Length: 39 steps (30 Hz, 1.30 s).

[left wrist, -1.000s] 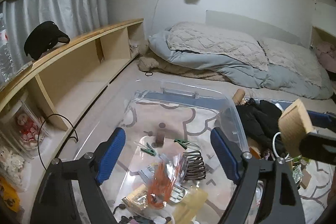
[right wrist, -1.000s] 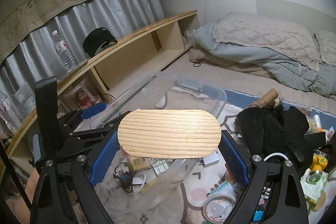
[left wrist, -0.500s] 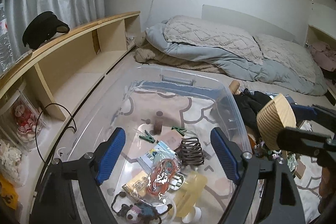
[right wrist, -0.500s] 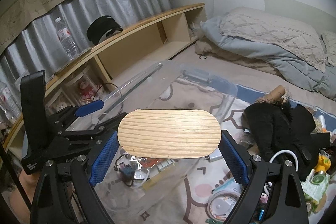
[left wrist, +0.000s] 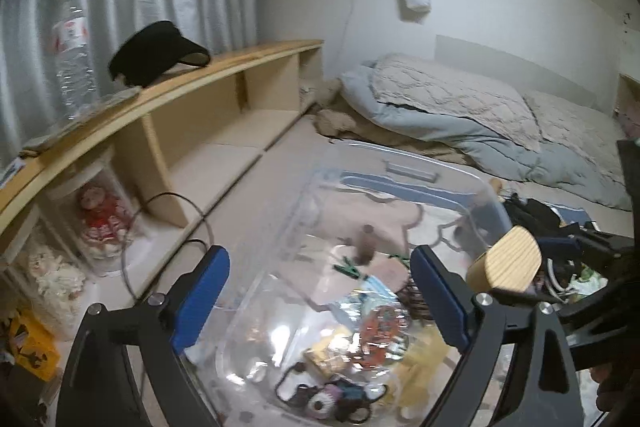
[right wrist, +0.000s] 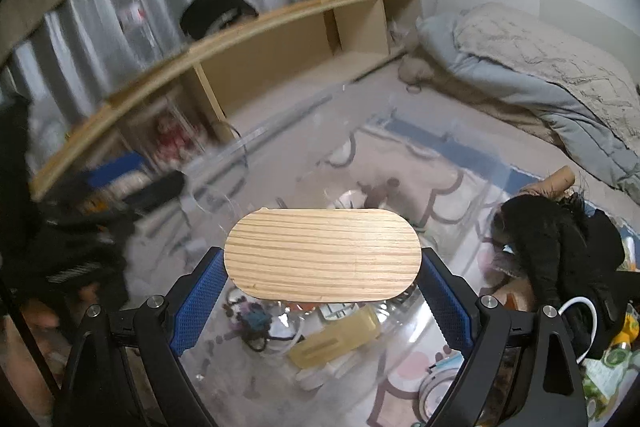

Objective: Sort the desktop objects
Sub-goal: 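Open both tools to drop the cord bag and wooden piece into the clear box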

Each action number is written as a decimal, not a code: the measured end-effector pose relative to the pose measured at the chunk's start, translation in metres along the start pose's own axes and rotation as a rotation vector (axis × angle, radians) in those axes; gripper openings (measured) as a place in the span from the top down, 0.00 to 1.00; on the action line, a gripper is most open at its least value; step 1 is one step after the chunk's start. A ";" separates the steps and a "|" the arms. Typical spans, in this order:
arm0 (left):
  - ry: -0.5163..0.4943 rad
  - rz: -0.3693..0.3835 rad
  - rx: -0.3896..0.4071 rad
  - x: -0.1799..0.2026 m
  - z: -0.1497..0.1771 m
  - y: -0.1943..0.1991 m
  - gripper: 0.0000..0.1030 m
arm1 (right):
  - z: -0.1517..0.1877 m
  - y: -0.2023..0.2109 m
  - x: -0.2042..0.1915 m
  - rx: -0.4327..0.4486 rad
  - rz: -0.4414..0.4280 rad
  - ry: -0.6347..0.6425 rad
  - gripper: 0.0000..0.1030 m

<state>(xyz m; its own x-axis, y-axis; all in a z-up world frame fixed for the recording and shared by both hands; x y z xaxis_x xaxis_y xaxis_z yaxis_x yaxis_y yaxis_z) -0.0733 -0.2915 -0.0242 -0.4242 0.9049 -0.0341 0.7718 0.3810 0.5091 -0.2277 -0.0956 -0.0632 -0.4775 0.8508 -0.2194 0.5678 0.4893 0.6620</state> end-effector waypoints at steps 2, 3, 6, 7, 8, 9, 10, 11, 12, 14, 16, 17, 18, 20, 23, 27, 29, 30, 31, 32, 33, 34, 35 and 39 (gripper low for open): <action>-0.004 -0.017 0.006 -0.006 0.002 0.001 0.03 | 0.001 -0.016 -0.008 -0.038 0.015 0.030 0.09; -0.007 -0.026 0.009 -0.009 0.003 0.002 0.03 | 0.002 -0.023 -0.011 -0.058 0.017 0.037 0.09; -0.021 -0.066 0.026 -0.021 0.004 0.005 0.03 | 0.000 -0.043 -0.018 -0.114 0.014 0.042 0.09; -0.021 -0.073 0.029 -0.024 0.004 0.005 0.03 | -0.001 -0.047 -0.020 -0.126 0.017 0.046 0.09; -0.014 -0.082 0.030 -0.030 0.005 0.006 0.03 | -0.004 -0.052 -0.023 -0.137 0.019 0.054 0.09; 0.001 -0.086 0.030 -0.035 0.005 0.006 0.03 | -0.004 -0.053 -0.025 -0.143 0.019 0.058 0.09; 0.016 -0.086 0.030 -0.040 0.005 0.006 0.03 | -0.006 -0.055 -0.026 -0.150 0.018 0.063 0.09; 0.039 -0.088 0.029 -0.046 0.004 0.006 0.03 | -0.008 -0.059 -0.029 -0.162 0.014 0.073 0.09; 0.052 -0.090 0.031 -0.049 0.005 0.007 0.02 | -0.010 -0.061 -0.032 -0.169 0.011 0.080 0.09; 0.075 -0.093 0.033 -0.055 0.004 0.008 0.02 | -0.012 -0.067 -0.036 -0.187 0.003 0.102 0.09; 0.090 -0.094 0.033 -0.057 0.003 0.007 0.02 | -0.013 -0.074 -0.040 -0.202 -0.011 0.132 0.09; 0.092 -0.092 0.032 -0.058 0.004 0.007 0.02 | -0.011 -0.076 -0.041 -0.198 -0.012 0.151 0.09; 0.090 -0.090 0.029 -0.057 0.004 0.006 0.02 | -0.011 -0.077 -0.041 -0.194 -0.002 0.156 0.08; 0.083 -0.084 0.020 -0.055 0.005 0.003 0.01 | -0.009 -0.079 -0.038 -0.201 0.017 0.160 0.02; 0.070 -0.076 0.007 -0.050 0.008 0.000 0.00 | -0.009 -0.080 -0.030 -0.214 0.027 0.134 0.02; 0.067 -0.045 -0.006 -0.043 0.010 -0.002 0.00 | -0.009 -0.080 -0.023 -0.215 0.019 0.110 0.02; 0.058 -0.043 -0.006 -0.040 0.011 -0.001 0.00 | -0.009 -0.078 -0.021 -0.206 0.014 0.097 0.02; 0.054 -0.042 -0.006 -0.039 0.010 -0.001 0.00 | -0.009 -0.076 -0.020 -0.197 0.008 0.092 0.02; 0.053 -0.040 -0.006 -0.038 0.010 -0.001 0.00 | -0.010 -0.074 -0.020 -0.181 0.003 0.085 0.02; 0.051 -0.038 -0.006 -0.036 0.010 0.000 0.00 | -0.012 -0.069 -0.018 -0.146 -0.002 0.073 0.02; 0.049 -0.035 -0.006 -0.035 0.010 -0.001 0.00 | -0.014 -0.063 -0.017 -0.104 -0.013 0.059 0.02; 0.046 -0.033 -0.007 -0.034 0.010 0.000 0.00 | -0.015 -0.058 -0.015 -0.070 -0.030 0.045 0.02; 0.043 -0.032 -0.006 -0.033 0.010 0.000 0.00 | -0.015 -0.054 -0.014 -0.047 -0.043 0.034 0.02; 0.037 -0.025 -0.002 -0.029 0.009 0.002 0.00 | -0.018 -0.039 -0.010 0.023 -0.048 0.038 0.02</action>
<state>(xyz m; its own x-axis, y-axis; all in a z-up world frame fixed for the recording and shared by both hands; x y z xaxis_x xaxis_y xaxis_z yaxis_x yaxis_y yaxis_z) -0.0552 -0.3157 -0.0299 -0.4609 0.8873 -0.0150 0.7596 0.4032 0.5103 -0.2573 -0.1264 -0.0735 -0.5292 0.8188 -0.2224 0.5589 0.5337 0.6346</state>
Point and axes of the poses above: each gripper's, at about its wrist camera, not at the fingertips, and y roughly against the way its jaws point, x to its right, z to its underside, the point moved 4 cm from there along -y, roughly the way its jaws point, and after that the axes turned 3 degrees about x, right-handed, at the moved point
